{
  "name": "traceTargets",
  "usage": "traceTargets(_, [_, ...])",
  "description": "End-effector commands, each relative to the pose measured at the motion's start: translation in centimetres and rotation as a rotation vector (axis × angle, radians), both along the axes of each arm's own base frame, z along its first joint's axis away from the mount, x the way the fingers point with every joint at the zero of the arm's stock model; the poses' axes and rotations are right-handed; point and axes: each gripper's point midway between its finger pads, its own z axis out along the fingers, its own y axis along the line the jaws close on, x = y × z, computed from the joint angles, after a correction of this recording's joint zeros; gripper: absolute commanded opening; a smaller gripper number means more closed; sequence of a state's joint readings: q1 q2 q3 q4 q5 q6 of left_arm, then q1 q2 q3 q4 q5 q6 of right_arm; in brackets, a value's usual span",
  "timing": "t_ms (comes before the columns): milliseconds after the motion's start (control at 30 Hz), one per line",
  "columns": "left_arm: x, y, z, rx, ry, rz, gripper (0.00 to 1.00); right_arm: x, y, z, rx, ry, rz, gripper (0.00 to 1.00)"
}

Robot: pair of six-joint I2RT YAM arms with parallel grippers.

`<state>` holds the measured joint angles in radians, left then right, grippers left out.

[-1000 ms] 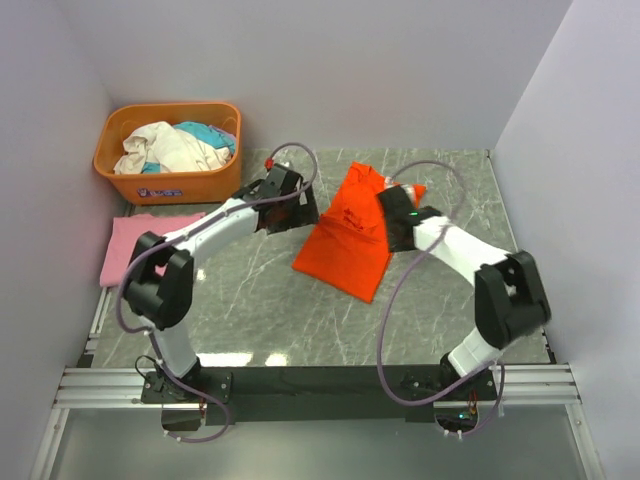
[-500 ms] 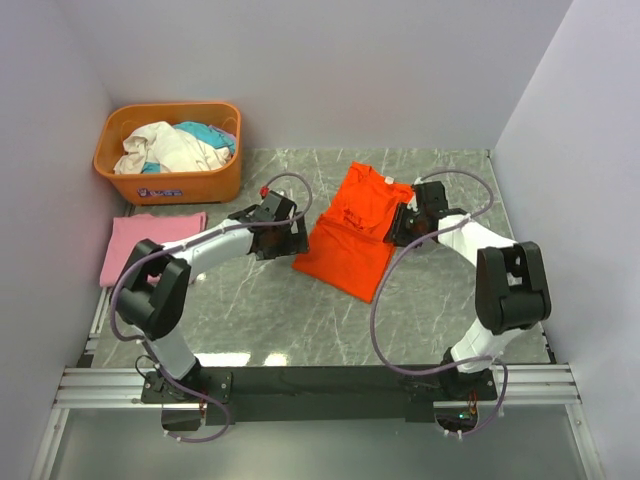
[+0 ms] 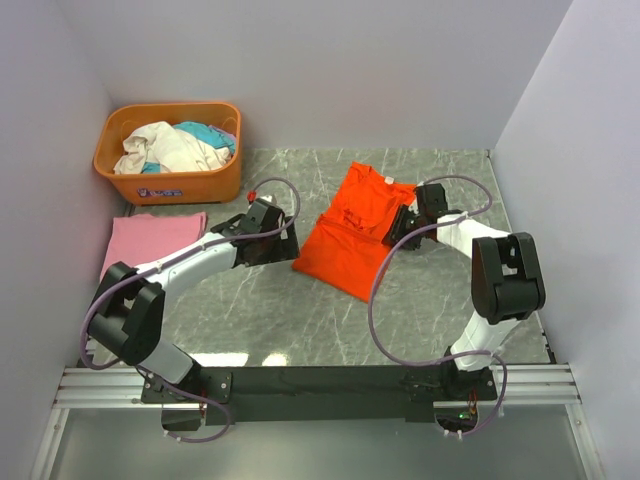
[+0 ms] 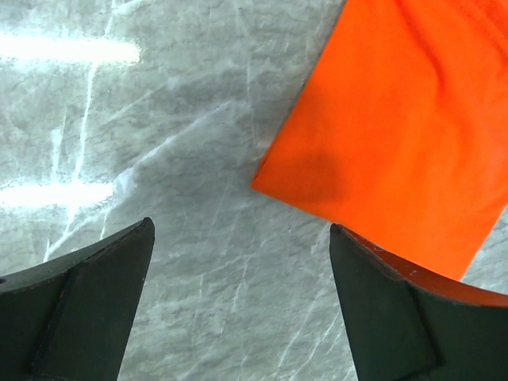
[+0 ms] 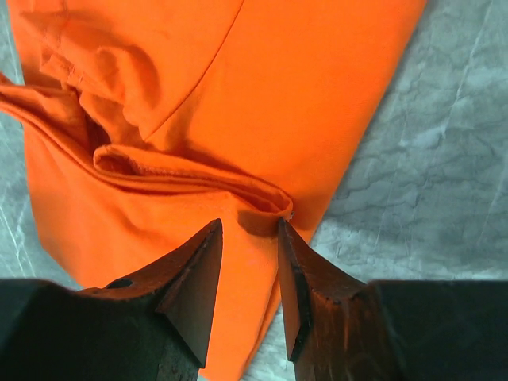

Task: Fold and stack the t-shirts
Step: Fold the T-shirt at the center of the board.

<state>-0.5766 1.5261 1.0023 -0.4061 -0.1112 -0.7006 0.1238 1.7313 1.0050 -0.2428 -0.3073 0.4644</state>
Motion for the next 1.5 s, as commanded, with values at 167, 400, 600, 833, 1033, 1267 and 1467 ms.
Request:
traceTargets(167, [0.0,0.3,0.7,-0.011,-0.032,0.024,0.97,0.3,-0.8,-1.4,-0.005,0.005,-0.048,0.38])
traceTargets(400, [-0.2,0.4,0.7,-0.008,-0.03,0.026,0.97,0.4,-1.1,-0.6,-0.01,-0.013,-0.056,0.01])
traceTargets(600, [-0.1,0.6,0.8,-0.007,-0.035,0.028,0.96,0.4,-1.9,1.6,-0.043,-0.061,-0.076,0.0])
traceTargets(833, [-0.3,0.3,0.2,-0.007,-0.018,0.018,0.97,0.0,-2.6,1.5,-0.074,-0.05,-0.099,0.0])
traceTargets(1033, [-0.2,-0.1,-0.4,-0.01,0.004,0.01,0.92,-0.6,-3.5,-0.7,-0.104,0.014,-0.142,0.02])
traceTargets(1267, [0.3,-0.8,-1.0,-0.019,0.024,0.004,0.86,-0.4,-4.8,-1.4,-0.163,0.04,-0.173,0.23])
traceTargets(1467, [1.4,-2.1,-0.6,-0.049,0.026,-0.006,0.86,-0.7,-5.0,1.8,-0.159,-0.022,-0.196,0.37])
